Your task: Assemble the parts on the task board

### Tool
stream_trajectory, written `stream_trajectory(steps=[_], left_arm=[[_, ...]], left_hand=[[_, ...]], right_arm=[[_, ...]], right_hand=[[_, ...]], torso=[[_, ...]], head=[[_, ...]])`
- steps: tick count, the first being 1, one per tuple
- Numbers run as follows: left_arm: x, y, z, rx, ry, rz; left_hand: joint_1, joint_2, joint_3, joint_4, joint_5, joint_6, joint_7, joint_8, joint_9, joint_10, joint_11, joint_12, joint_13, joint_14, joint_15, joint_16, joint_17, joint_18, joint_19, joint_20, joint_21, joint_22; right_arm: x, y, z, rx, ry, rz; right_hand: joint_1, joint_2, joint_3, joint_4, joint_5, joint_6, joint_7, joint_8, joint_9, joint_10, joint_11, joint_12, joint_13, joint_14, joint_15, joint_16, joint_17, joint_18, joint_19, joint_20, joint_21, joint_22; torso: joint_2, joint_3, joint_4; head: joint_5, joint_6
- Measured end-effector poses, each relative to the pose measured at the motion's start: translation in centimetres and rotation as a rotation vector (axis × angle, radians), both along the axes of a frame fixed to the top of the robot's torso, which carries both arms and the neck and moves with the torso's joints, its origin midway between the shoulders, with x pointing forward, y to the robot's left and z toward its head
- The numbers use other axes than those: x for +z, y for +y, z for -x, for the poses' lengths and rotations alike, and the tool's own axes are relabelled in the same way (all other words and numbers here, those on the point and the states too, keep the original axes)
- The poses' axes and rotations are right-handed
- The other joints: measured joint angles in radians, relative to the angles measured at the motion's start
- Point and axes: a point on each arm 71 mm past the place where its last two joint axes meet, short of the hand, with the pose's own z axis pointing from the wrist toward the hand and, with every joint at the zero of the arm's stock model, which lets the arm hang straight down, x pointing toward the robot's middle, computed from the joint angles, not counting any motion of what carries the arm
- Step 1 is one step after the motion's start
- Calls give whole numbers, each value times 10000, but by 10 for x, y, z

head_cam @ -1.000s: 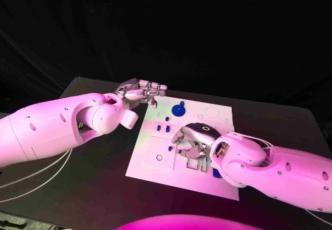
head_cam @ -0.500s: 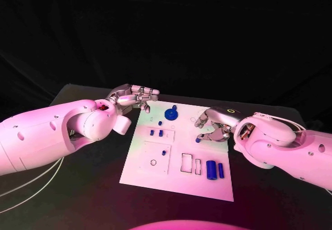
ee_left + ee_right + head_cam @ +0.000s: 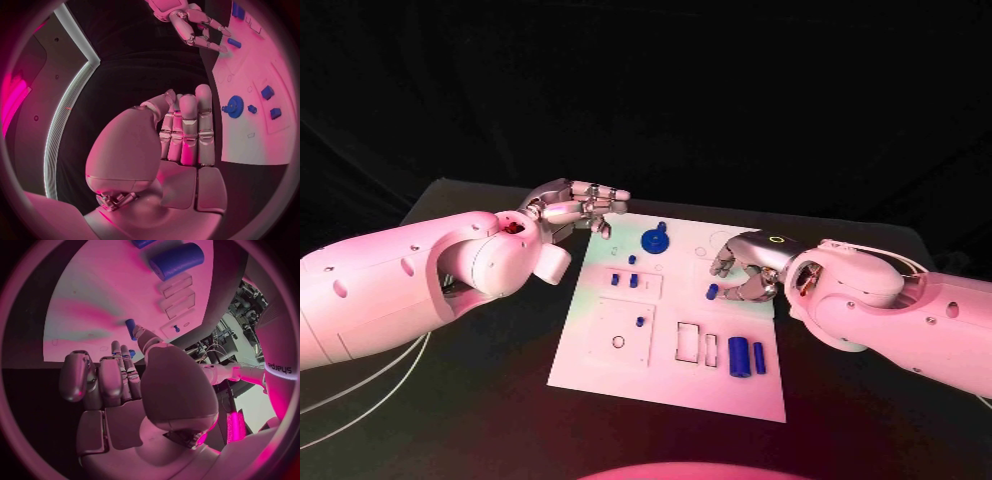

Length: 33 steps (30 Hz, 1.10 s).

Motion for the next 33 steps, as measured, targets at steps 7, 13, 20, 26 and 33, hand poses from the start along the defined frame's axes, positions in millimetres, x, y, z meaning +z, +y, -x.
stream_trajectory(steps=[7,13,20,26,33], left_arm=[[0,0,0,-34,20,1],[0,-1,0,-89,40,9],[-1,-1,0,-138,61,13],[-1,-2,0,-214,109,12],[-2,-2,0,-310,185,1]], left_hand=[[0,0,0,0,0,0,0,0,0,0,0,0,0,0,0,0,1,0,0,0,0,-10],[0,0,0,0,0,0,0,0,1,0,0,0,-1,0,0,0,-12,-1,0,0,0,-9],[9,9,-15,-15,0,0,0,0,1,0,0,0,4,-21,-21,0,-17,0,0,0,0,-9],[41,41,-28,-28,0,0,0,0,1,0,0,0,10,-35,-35,0,-45,0,0,0,0,-18],[41,41,-28,-28,0,0,0,0,-8,0,0,0,9,-35,-35,0,-45,0,0,0,0,-17]], right_arm=[[-6,3,1,74,214,97],[-10,5,1,111,292,66],[-13,9,1,177,332,-87],[-15,12,1,202,344,-183],[-16,13,0,185,338,-224]], right_hand=[[187,187,-55,27,55,235,-40,71,1,320,-99,321,58,-1,-73,233,243,-1,245,-108,445,-1],[335,490,119,55,56,579,-39,155,34,717,-185,446,74,-1,-145,504,578,0,433,-181,953,-1],[397,551,323,68,55,679,-65,155,34,916,-235,486,73,-1,-145,597,714,0,484,-161,1210,-2],[356,592,363,108,55,714,-31,155,33,970,-216,486,73,-1,-144,638,742,0,483,-161,1210,6],[354,590,363,108,55,714,-31,155,11,974,-213,486,67,-1,-144,638,741,0,519,-197,1210,6]], torso=[[3,-5,-11],[1,-5,-11],[-3,-2,-11],[-3,-3,-11],[-6,-5,-8]], head=[[21,-46],[23,-68],[16,-72],[26,-90],[26,-111]])
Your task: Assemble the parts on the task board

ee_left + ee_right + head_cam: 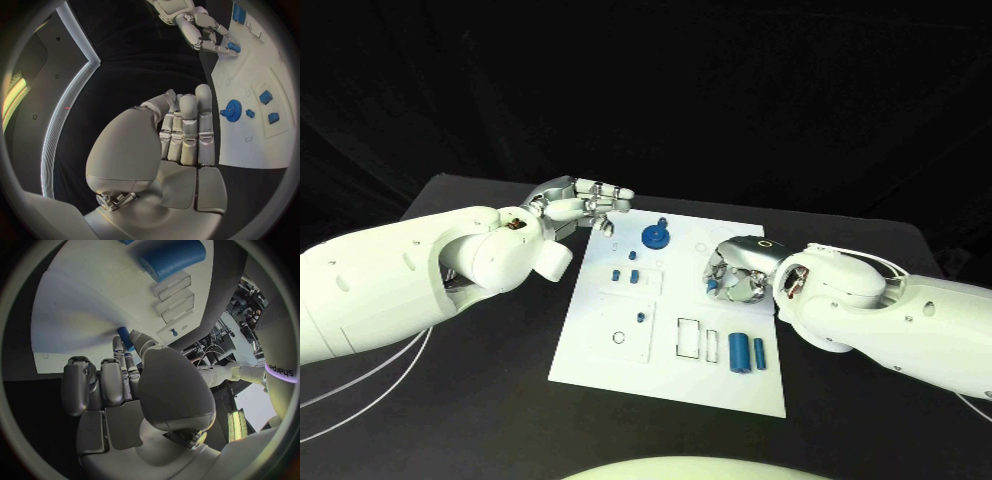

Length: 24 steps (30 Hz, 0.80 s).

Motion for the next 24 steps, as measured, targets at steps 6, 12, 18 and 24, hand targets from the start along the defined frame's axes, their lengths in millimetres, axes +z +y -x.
stream_trajectory(steps=[6,12,18,24], left_arm=[[0,0,0,-95,57,-26],[-1,-1,1,-160,95,-41],[-1,-1,1,-197,119,-54],[-1,-1,1,-209,132,-72]], left_hand=[[0,0,0,0,0,0,0,0,0,0,0,0,-1,0,0,0,17,-1,0,0,0,0],[0,0,0,0,0,0,0,0,0,0,0,0,-2,0,0,0,16,0,0,0,0,1],[0,0,0,0,0,0,0,0,0,0,0,0,-2,0,0,0,16,0,0,0,-37,-10],[0,0,0,0,0,0,0,0,1,-10,-10,0,-3,0,0,0,16,0,0,0,-37,-9]], right_arm=[[0,1,0,-24,-21,-29],[0,0,0,-66,-85,-98],[1,-1,0,-127,-224,-218],[1,-2,2,-161,-328,-313]], right_hand=[[-52,-52,24,23,0,-86,17,-60,-38,89,-14,0,-6,0,0,0,-1,0,0,0,0,-1],[142,141,460,-98,-180,335,-113,100,50,571,-109,10,20,-13,-169,117,117,-160,22,-23,305,-2],[366,273,844,-430,-432,766,-261,339,136,750,-44,166,235,0,-251,208,206,-163,31,-146,581,-3],[404,235,994,-580,-441,813,-243,431,137,801,-18,161,257,-35,-285,214,216,-162,31,-146,651,-4]], torso=[[-4,0,1],[-4,0,0],[-4,4,0],[-8,4,1]], head=[[-5,-14],[3,-28],[8,-35],[17,-41]])
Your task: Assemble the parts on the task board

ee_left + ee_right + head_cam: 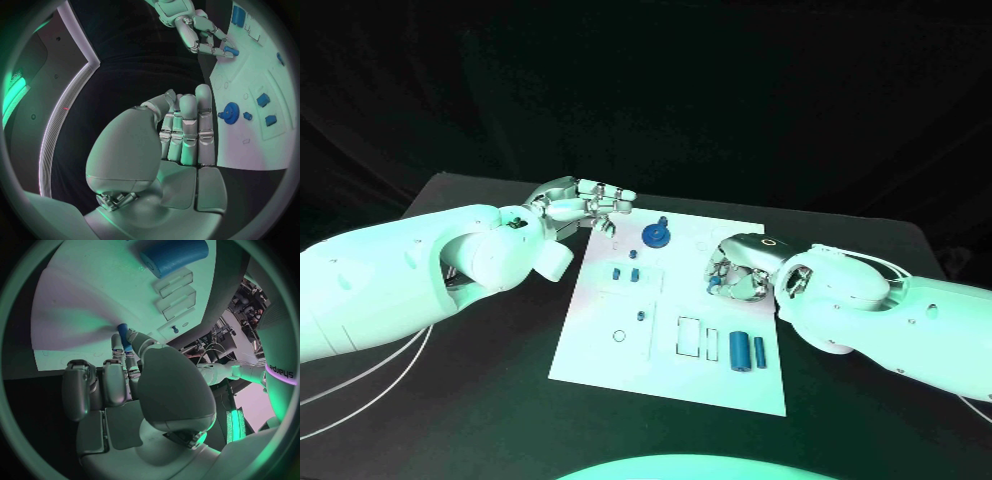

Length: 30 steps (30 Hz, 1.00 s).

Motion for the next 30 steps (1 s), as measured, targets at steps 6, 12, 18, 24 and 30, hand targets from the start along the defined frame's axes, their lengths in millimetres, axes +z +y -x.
stream_trajectory(steps=[6,12,18,24,30], left_arm=[[-1,0,-1,1,21,-24],[-1,0,-1,6,39,-45],[-2,0,-1,10,42,-54],[-2,-4,-2,-35,45,-45],[-3,-7,-3,-75,43,-29]], left_hand=[[28,28,-28,-28,0,0,0,0,-11,-63,10,47,15,0,0,0,0,-1,0,0,0,-10],[39,39,-28,-28,0,0,0,0,-11,-63,10,47,16,0,0,0,-1,1,0,0,0,-10],[39,39,-28,-28,0,0,0,0,-10,-63,11,47,15,0,0,0,-1,0,0,0,0,-10],[39,39,-28,-27,0,0,0,0,-10,-63,11,47,14,0,0,0,-1,0,0,0,0,-10],[39,39,-28,-27,0,0,0,0,-10,-63,11,47,13,0,0,0,-18,0,0,0,0,-9]], right_arm=[[5,-3,4,-11,-157,-180],[23,5,16,308,-451,-635],[34,22,34,844,-548,-1143],[36,55,49,1610,-419,-1676],[23,91,61,2339,-26,-2065]], right_hand=[[0,0,1,-1,137,0,0,2,1,16,15,-74,7,0,0,0,-1,0,0,1,0,-1],[0,0,1,-1,177,-48,47,2,69,17,15,-170,28,0,0,0,-2,0,-1,1,0,-2],[0,0,39,-40,178,-52,48,-4,128,17,15,-191,28,0,0,-1,-2,0,-1,1,0,-2],[-1,-1,38,-40,177,-67,60,-17,134,18,15,-230,28,0,1,-1,-3,1,-1,1,-1,-3],[-2,-3,82,-84,233,-86,47,-30,209,18,15,-243,24,-1,1,-1,-10,1,-1,2,-1,-3]], torso=[[-12,-2,15],[-30,-10,33],[-42,-16,33],[-45,-13,35],[-48,-14,47]], head=[[12,-3],[51,31],[106,55],[225,25],[341,3]])
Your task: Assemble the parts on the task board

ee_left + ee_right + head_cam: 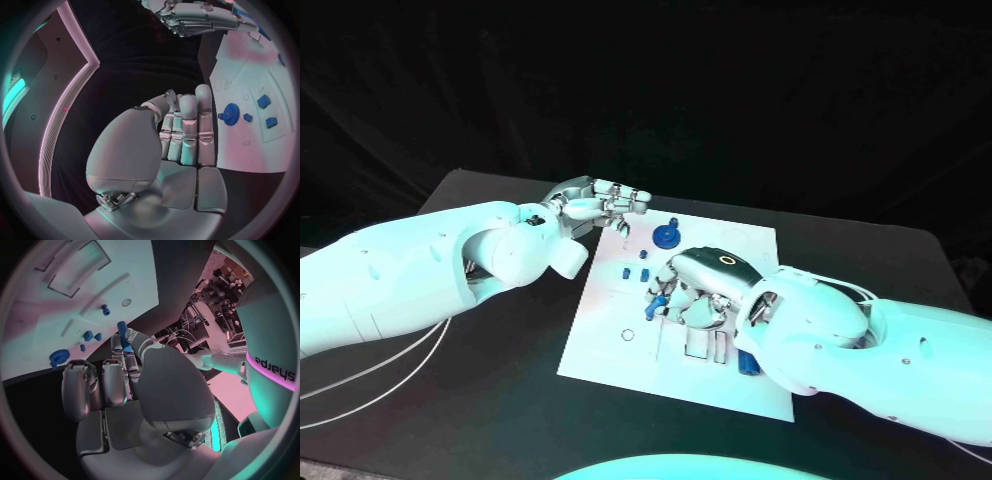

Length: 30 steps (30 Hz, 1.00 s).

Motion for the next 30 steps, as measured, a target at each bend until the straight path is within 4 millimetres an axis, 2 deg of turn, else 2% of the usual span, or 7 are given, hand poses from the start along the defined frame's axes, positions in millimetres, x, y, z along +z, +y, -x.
stream_trajectory(steps=[10,20,30], left_arm=[[0,-4,0,-46,14,38],[0,-6,0,-81,21,60],[0,-6,0,-93,26,71]], left_hand=[[0,0,0,0,0,0,0,0,0,0,0,0,-1,0,0,0,-38,0,0,0,0,1],[0,0,0,0,0,0,0,0,-8,0,0,0,-2,0,0,0,-37,0,0,0,0,-8],[0,0,0,0,0,0,0,0,-7,0,0,0,-3,0,0,0,-37,-1,0,0,0,-8]], right_arm=[[-25,27,6,450,515,-97],[-41,34,2,388,743,-8],[-47,36,0,366,885,161]], right_hand=[[-1,-1,-1,0,0,-17,11,-58,52,1,0,-6,3,0,0,0,-4,0,0,1,-49,-1],[-2,-3,53,-55,42,-34,-3,-95,50,1,1,-38,12,0,0,0,-14,0,0,1,-49,7],[-14,-14,53,-55,47,-67,-4,-55,41,17,17,-63,10,0,0,0,-14,0,0,1,-49,6]], torso=[[29,-9,-6],[29,3,-8],[25,7,-20]], head=[[212,-14],[298,-81],[366,-134]])
